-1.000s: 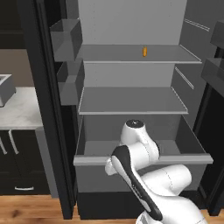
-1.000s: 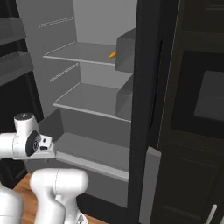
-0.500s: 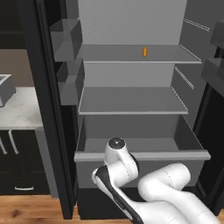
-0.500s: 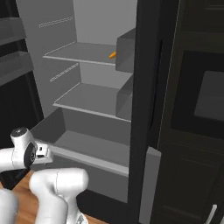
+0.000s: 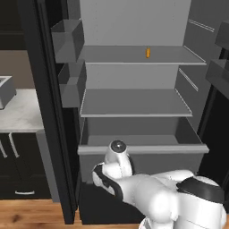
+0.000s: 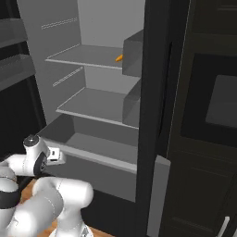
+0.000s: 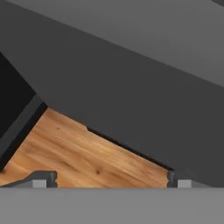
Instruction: Place the potato and lime inside the fridge drawer. Close the drawer after placing the vegetables.
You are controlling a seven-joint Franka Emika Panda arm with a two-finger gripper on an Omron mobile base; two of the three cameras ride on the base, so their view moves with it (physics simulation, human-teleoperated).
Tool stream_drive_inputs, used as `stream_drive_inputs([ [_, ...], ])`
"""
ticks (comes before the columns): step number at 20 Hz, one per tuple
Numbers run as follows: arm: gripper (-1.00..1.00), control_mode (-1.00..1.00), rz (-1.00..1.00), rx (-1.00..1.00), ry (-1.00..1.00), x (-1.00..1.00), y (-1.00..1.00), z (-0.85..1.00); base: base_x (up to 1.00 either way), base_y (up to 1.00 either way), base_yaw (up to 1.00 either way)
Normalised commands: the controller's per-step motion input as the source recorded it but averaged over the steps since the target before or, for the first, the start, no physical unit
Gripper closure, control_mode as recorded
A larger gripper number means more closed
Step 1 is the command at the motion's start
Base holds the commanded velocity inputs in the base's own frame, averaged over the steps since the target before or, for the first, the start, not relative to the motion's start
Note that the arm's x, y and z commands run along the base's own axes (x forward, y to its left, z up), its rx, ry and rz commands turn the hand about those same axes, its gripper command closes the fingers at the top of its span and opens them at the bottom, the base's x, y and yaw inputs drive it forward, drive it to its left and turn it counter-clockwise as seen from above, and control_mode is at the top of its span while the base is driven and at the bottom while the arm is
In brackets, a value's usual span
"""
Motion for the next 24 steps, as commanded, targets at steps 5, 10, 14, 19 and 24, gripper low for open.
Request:
stream_drive_inputs([
  [5,-1.0,-1.0,0.01,0.0,0.0,1.0,-0.02,0.14,0.0,0.0,0.0],
  [10,-1.0,-1.0,0.0,0.0,0.01,1.0,0.0,0.23,0.0,0.0,0.0],
  [14,-1.0,-1.0,0.0,0.0,0.0,-0.05,0.0,0.27,0.0,0.0,0.0],
  [19,-1.0,-1.0,0.0,0.0,0.0,-0.94,0.0,0.24,0.0,0.0,0.0],
  [24,-1.0,-1.0,-0.01,0.0,0.05,-0.09,-0.05,0.94,0.0,0.0,0.0],
])
